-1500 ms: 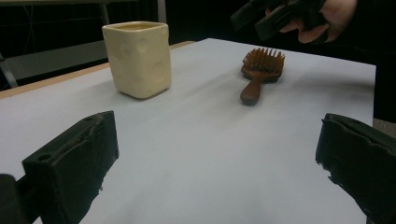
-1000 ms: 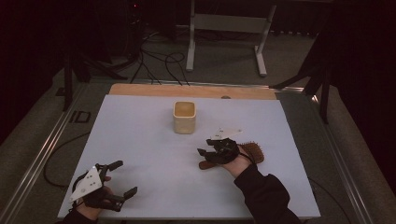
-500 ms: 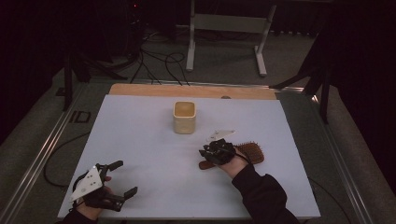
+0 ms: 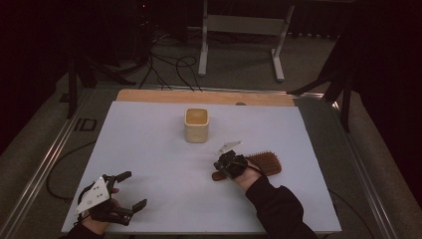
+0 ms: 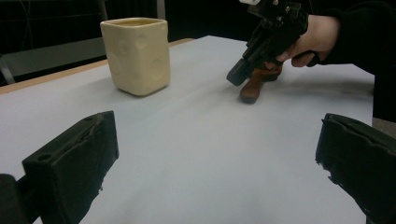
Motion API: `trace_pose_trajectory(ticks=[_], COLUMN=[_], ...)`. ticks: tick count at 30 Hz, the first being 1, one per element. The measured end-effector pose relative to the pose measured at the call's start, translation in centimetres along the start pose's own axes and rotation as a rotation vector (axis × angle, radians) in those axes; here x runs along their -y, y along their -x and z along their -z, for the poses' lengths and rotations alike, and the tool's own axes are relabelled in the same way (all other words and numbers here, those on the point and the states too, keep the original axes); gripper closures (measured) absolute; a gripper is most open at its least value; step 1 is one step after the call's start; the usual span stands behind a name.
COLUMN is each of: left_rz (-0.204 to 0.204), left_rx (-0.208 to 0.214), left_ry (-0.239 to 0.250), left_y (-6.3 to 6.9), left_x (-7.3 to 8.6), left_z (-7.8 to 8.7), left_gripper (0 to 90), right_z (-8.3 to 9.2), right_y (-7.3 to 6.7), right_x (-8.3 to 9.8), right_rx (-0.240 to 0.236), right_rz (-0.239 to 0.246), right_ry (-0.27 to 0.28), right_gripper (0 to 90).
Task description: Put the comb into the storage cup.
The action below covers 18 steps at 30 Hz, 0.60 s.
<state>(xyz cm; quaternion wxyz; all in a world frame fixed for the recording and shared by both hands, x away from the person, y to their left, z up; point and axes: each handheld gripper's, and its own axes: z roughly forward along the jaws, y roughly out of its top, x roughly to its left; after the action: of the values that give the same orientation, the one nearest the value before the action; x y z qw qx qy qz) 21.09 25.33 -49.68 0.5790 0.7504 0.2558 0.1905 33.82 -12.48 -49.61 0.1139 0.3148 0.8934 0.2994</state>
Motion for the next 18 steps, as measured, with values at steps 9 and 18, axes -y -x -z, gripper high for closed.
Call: trace_pose_trajectory(ticks=[9,18], left_rz=[-0.003,-0.005], left_rx=[0.000,-0.001], left_ry=[-0.001,-0.003], left_y=[0.0,0.0], left_x=[0.0,0.0], left_z=[0.0,0.0], left_gripper=[0.0,0.0], right_z=[-0.3,0.0], right_y=[-0.1,-0.6], right_x=[0.2,1.3], right_rx=[0.008,-0.007], right_rz=[-0.009,0.000], right_ry=[-0.026,-0.054], right_gripper=[90.0,90.0])
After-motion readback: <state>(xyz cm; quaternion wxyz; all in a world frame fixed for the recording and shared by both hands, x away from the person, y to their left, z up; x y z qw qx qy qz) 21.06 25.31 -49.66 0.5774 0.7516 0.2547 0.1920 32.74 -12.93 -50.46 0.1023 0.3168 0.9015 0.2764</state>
